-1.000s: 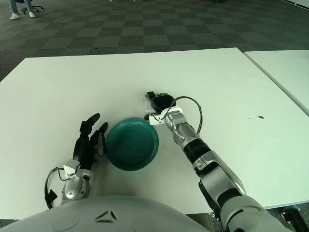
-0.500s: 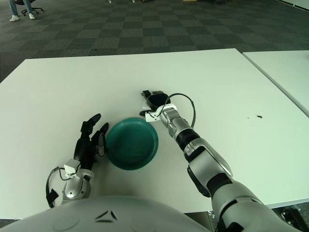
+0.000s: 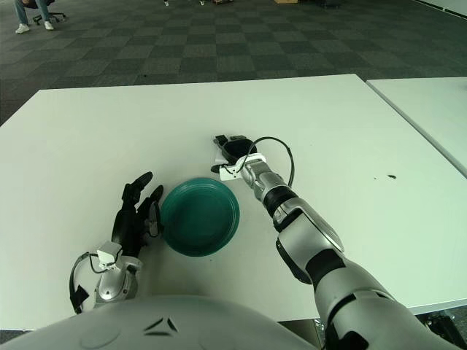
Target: Put the charger into the plate.
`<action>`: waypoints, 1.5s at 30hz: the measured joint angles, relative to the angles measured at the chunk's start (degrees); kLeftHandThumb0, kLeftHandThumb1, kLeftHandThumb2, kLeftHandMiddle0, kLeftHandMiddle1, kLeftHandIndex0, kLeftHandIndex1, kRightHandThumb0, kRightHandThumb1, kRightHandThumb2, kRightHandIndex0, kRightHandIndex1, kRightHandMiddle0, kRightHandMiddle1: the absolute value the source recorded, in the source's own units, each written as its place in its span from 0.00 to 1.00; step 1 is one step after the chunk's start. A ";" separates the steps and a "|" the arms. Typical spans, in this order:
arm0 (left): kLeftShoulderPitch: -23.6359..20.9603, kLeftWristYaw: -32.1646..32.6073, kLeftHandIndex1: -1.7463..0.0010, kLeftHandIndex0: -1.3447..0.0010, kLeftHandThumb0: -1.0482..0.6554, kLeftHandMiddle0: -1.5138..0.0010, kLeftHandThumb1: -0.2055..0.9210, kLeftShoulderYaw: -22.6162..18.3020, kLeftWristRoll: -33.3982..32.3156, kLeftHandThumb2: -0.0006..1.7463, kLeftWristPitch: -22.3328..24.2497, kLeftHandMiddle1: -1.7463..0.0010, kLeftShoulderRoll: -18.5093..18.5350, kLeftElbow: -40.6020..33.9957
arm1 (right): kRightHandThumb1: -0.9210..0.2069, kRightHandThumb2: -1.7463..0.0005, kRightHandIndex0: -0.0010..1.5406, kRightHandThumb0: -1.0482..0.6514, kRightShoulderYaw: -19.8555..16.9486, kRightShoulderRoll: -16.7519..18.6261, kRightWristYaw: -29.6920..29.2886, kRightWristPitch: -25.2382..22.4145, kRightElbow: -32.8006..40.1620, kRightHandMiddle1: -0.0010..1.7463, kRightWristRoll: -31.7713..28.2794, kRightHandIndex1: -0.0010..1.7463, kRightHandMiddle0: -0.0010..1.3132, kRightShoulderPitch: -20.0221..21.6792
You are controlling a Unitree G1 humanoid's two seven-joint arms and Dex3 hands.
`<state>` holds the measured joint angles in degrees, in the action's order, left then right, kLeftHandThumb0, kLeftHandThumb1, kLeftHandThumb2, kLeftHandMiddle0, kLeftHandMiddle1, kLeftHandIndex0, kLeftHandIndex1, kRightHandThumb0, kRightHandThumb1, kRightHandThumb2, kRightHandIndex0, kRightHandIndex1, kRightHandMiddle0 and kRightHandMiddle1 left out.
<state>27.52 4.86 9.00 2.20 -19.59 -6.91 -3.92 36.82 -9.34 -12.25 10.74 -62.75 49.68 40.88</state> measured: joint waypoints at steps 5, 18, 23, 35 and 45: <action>0.00 0.00 0.49 0.98 0.08 0.65 1.00 0.00 0.13 0.56 -0.12 1.00 0.00 0.01 | 0.00 0.68 0.28 0.32 0.18 -0.57 -1.63 1.62 -0.43 0.91 -0.94 0.67 0.08 -0.31; 0.02 0.00 0.49 0.97 0.08 0.64 1.00 -0.10 0.13 0.56 -0.53 0.99 0.01 0.00 | 0.04 0.67 0.36 0.40 1.17 -1.53 -4.69 2.05 0.48 1.00 -0.99 1.00 0.18 -0.81; 0.01 -0.02 0.49 0.97 0.08 0.64 1.00 -0.09 0.04 0.55 -0.52 0.99 0.01 0.00 | 0.08 0.63 0.37 0.40 1.59 -2.02 -5.26 2.63 0.68 1.00 -0.98 1.00 0.20 -0.85; 0.01 -0.02 0.50 0.97 0.08 0.65 1.00 -0.11 0.05 0.56 -0.50 1.00 0.01 -0.01 | 0.18 0.54 0.39 0.39 1.83 -2.91 -6.71 4.04 1.36 1.00 -1.17 1.00 0.25 -1.41; 0.03 -0.07 0.50 0.97 0.08 0.65 1.00 -0.16 -0.16 0.56 -0.47 1.00 0.03 0.00 | 0.14 0.58 0.41 0.40 0.54 -1.98 -11.80 6.02 -2.55 1.00 -3.09 1.00 0.22 -1.31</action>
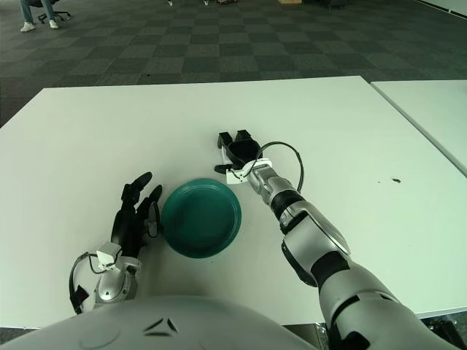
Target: Put the charger into the plate.
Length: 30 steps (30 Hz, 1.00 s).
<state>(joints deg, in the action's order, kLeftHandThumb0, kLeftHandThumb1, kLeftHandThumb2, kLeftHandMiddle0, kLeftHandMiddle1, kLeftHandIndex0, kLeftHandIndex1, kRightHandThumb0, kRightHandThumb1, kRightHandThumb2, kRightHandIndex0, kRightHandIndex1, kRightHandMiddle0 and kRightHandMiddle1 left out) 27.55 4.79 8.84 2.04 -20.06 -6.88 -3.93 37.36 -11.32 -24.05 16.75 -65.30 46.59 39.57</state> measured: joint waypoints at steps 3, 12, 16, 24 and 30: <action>0.02 0.00 0.50 0.97 0.08 0.64 1.00 -0.01 0.01 0.56 -0.04 0.99 0.01 0.00 | 0.13 0.59 0.42 0.40 -0.39 -0.35 -0.10 1.01 0.03 1.00 -0.71 1.00 0.22 0.02; 0.09 -0.01 0.50 0.98 0.08 0.65 1.00 -0.03 0.01 0.55 -0.15 1.00 0.05 -0.06 | 0.11 0.60 0.45 0.40 -2.34 -3.25 4.85 1.65 6.78 1.00 -2.91 1.00 0.21 -0.86; 0.09 -0.12 0.49 0.97 0.08 0.63 1.00 -0.09 -0.12 0.55 -0.16 0.99 0.11 -0.17 | 0.11 0.60 0.45 0.40 -3.47 -4.90 8.46 0.84 13.75 1.00 -3.53 1.00 0.21 -3.13; -0.16 -0.82 0.48 0.96 0.07 0.60 1.00 -0.10 -1.12 0.54 -0.06 0.98 0.23 -0.22 | 0.13 0.58 0.44 0.40 -5.19 -7.55 19.16 -3.11 29.25 1.00 -4.28 1.00 0.22 -6.90; -0.09 -0.79 0.47 0.93 0.06 0.62 1.00 0.03 -0.49 0.54 -0.52 0.99 0.23 -0.20 | 0.26 0.47 0.46 0.38 -6.35 -8.94 23.72 -4.06 36.77 1.00 -4.24 1.00 0.29 -6.90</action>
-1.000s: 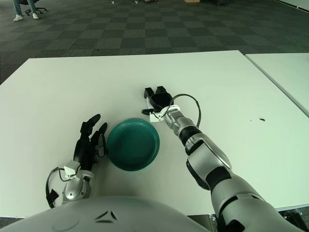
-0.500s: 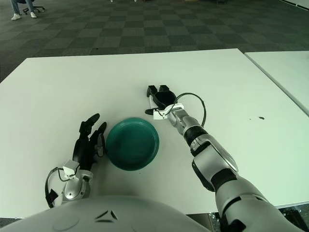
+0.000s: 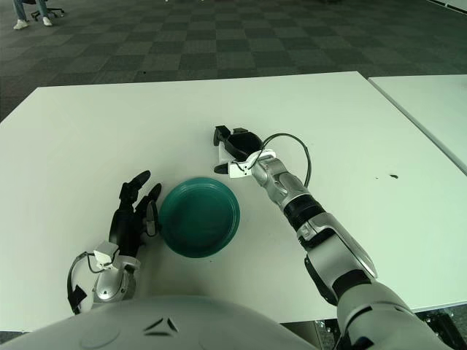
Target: Put the charger into the plate.
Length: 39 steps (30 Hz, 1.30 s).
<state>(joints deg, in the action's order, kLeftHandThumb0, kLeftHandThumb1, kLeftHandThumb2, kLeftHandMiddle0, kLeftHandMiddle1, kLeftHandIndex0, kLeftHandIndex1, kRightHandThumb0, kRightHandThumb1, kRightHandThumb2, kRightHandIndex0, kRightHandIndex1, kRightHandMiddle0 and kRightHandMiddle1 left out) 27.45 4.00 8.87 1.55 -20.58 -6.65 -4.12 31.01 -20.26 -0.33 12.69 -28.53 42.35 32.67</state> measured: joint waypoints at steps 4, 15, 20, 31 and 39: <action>0.28 0.17 0.47 0.94 0.06 0.63 1.00 0.02 0.83 0.54 -0.63 0.99 -0.06 0.00 | 0.33 0.41 0.48 0.37 -0.24 -1.21 3.31 -0.06 5.88 1.00 0.09 1.00 0.33 0.00; 0.82 1.14 0.46 0.90 0.05 0.63 1.00 0.05 2.49 0.54 -2.29 0.99 -0.30 0.38 | 0.35 0.40 0.52 0.37 -0.65 -1.68 11.25 -3.52 26.34 1.00 1.27 1.00 0.34 -5.96; 0.80 1.72 0.46 0.90 0.05 0.62 1.00 0.05 3.22 0.53 -2.68 0.99 -0.53 0.62 | 0.33 0.41 0.53 0.37 -0.26 -1.56 17.61 -5.93 36.48 1.00 1.79 1.00 0.33 -10.73; 0.73 2.82 0.39 0.96 0.04 0.71 1.00 0.11 3.76 0.51 -2.24 1.00 -0.69 0.58 | 0.31 0.43 0.54 0.38 0.68 -1.42 26.82 -9.39 45.90 1.00 3.21 1.00 0.32 -15.65; 0.68 2.98 0.40 1.00 0.06 0.69 1.00 0.14 3.72 0.50 -2.63 0.99 -0.70 0.58 | 0.32 0.42 0.53 0.37 2.00 -2.94 30.36 -5.57 49.94 1.00 3.23 1.00 0.33 -17.60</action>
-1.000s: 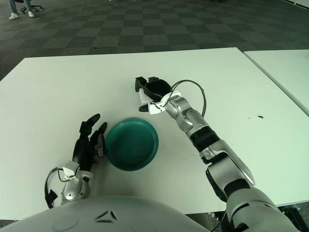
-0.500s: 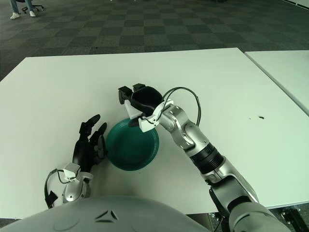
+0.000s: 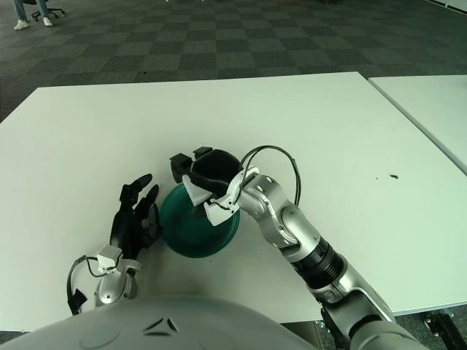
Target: Put the charger into the plate.
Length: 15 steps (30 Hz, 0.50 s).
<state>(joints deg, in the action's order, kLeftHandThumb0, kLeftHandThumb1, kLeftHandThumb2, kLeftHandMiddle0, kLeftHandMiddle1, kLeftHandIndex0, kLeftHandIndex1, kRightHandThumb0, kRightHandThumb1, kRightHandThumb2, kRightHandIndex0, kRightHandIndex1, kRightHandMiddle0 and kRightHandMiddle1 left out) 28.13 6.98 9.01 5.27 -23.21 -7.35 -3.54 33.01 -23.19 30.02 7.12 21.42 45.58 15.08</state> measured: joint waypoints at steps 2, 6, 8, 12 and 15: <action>-0.10 0.16 0.42 0.99 0.06 0.69 1.00 0.00 0.72 0.50 -0.72 0.99 0.03 0.43 | 0.33 0.41 0.52 0.37 0.32 -0.61 -0.20 2.32 -0.08 1.00 0.04 1.00 0.34 -0.04; -0.23 1.29 0.44 0.97 0.06 0.67 1.00 -0.02 3.39 0.53 -2.04 0.98 0.30 1.24 | 0.36 0.39 0.54 0.37 2.04 -0.95 -0.87 6.09 -1.97 1.00 0.24 1.00 0.35 -0.11; -0.31 2.03 0.43 0.95 0.07 0.66 1.00 -0.05 4.77 0.54 -2.59 0.98 0.46 1.60 | 0.37 0.38 0.54 0.37 3.01 -0.97 -0.24 7.09 -3.25 1.00 0.30 1.00 0.36 -0.22; -0.35 3.27 0.42 0.92 0.09 0.63 1.00 -0.12 6.63 0.56 -2.99 0.97 0.47 1.93 | 0.38 0.37 0.55 0.36 3.75 -1.00 1.11 7.57 -3.88 1.00 1.03 1.00 0.36 -0.38; -0.49 4.21 0.46 0.94 0.11 0.63 1.00 -0.16 7.77 0.57 -2.83 0.97 0.46 2.03 | 0.38 0.37 0.58 0.36 3.76 -0.98 0.83 7.73 -3.87 1.00 2.23 1.00 0.37 -0.72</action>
<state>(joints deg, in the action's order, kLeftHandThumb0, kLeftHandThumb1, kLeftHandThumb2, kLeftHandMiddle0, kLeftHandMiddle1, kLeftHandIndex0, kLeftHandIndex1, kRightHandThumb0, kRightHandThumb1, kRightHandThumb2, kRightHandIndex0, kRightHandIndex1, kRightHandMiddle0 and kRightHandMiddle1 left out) 27.65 11.19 8.86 13.04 -26.04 -6.88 -1.51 36.77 -24.17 30.86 14.85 17.54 47.81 14.36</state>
